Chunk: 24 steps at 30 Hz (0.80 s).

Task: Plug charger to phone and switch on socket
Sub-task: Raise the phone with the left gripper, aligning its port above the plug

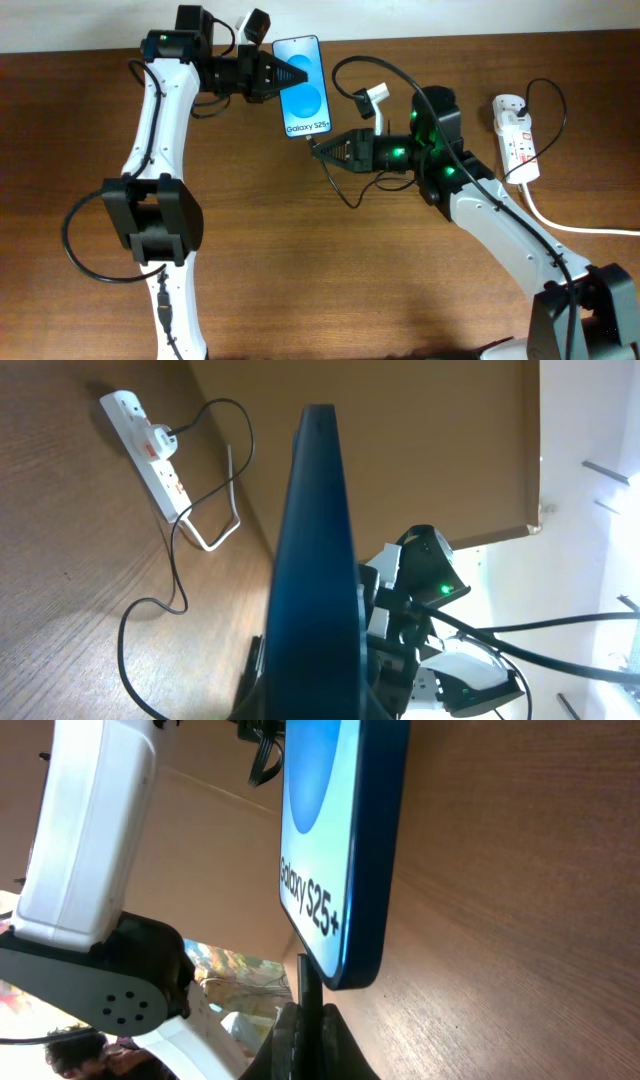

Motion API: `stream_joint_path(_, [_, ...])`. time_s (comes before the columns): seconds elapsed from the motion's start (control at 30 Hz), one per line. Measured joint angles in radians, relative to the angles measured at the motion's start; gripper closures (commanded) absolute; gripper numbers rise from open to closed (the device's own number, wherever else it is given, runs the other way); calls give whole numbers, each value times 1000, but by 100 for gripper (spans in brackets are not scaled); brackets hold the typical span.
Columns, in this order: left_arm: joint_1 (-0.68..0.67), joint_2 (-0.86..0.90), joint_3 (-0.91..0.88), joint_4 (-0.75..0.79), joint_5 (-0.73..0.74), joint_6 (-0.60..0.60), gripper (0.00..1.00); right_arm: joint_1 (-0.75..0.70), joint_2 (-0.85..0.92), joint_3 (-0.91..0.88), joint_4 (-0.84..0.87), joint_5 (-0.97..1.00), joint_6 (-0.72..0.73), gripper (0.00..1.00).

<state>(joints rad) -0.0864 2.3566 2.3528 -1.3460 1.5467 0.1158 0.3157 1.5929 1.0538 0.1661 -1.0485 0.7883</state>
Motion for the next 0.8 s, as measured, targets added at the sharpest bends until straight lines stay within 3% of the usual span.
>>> stream_joint_path(0.43, [0, 0, 0, 11, -12, 4, 100, 21, 0, 0, -10, 39, 49, 96])
stream_joint_path(0.8, [75, 0, 0, 7, -25, 3, 100, 6, 0, 10, -32, 103, -29, 96])
